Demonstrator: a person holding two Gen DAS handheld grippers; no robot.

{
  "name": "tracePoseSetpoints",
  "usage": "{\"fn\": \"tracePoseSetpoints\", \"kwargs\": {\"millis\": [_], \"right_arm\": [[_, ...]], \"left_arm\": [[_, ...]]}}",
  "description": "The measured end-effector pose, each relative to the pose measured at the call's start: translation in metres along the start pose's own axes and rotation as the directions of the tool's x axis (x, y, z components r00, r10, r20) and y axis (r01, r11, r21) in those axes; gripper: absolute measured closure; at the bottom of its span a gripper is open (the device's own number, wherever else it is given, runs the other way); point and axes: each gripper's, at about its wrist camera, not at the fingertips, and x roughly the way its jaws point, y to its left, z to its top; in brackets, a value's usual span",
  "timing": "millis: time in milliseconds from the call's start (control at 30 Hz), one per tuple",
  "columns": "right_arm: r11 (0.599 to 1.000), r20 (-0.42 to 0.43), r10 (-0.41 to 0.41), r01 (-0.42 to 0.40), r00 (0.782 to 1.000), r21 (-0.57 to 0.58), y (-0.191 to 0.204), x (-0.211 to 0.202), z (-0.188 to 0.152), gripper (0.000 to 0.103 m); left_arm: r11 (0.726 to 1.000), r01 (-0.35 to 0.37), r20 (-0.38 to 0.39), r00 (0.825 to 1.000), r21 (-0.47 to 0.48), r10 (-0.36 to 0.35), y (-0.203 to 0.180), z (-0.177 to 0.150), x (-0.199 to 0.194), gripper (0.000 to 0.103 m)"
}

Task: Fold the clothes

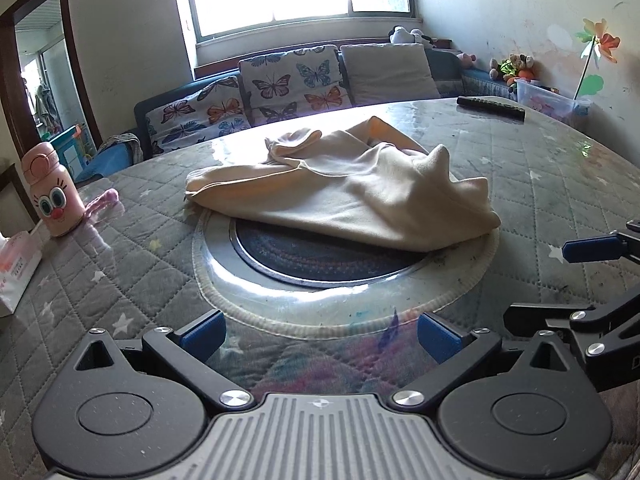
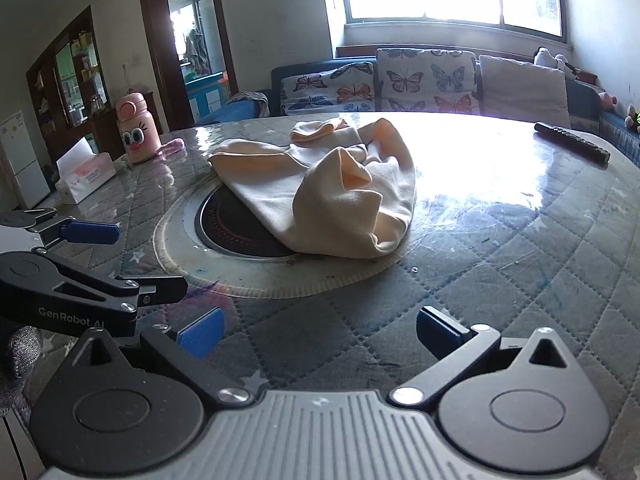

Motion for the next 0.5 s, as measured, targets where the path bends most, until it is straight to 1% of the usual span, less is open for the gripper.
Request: {"fn": "tracePoseSetpoints", "kwargs": {"millis": [500], "right_arm": [[1.000,-0.010,-0.012,0.012,1.000,0.000,-0.005,0.009,0.009,0.000]], "left_arm": [[1.000,-0.003,-0.011,1.000,0.008,0.003,0.002,0.009,0.012,0.000]]}}
